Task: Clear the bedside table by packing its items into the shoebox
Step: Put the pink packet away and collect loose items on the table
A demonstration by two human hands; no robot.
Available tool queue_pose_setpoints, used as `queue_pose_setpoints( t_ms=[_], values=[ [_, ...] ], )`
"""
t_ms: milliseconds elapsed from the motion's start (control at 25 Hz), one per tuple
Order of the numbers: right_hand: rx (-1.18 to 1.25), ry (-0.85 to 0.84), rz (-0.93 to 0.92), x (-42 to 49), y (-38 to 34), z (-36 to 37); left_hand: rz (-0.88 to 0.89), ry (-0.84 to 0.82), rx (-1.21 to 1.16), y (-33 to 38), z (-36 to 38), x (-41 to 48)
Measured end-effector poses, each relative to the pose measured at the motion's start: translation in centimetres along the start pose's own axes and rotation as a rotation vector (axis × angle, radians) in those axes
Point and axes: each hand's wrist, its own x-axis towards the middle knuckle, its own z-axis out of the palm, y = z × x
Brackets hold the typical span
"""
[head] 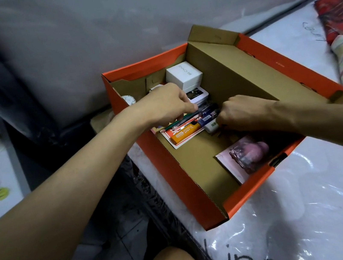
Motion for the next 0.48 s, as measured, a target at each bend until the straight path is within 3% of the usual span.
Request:
queue_pose_setpoints(
  t_ms=[160,360,440,480],
  values=[
    [-0.003,0.007,0.124,-0.2,-0.2,-0.2,0.002,0.005,-0.009,0.0,0.0,-0.1],
    [-0.063,0.012,0.124,-0.5,-0.1,-0.5,0.019,0.0,0.036,0.0,-0.1,0.0],
    [0.056,0.087,0.189,-0.7,0.3,-1.3,0.011,-0.045,0.09,0.1,-0.3,-0.1],
    [0.245,0.151,0.261,-0.8,0.6,-2.0,0.005,-0.08,0.096,0.1,-0.4,-0.2]
  ],
)
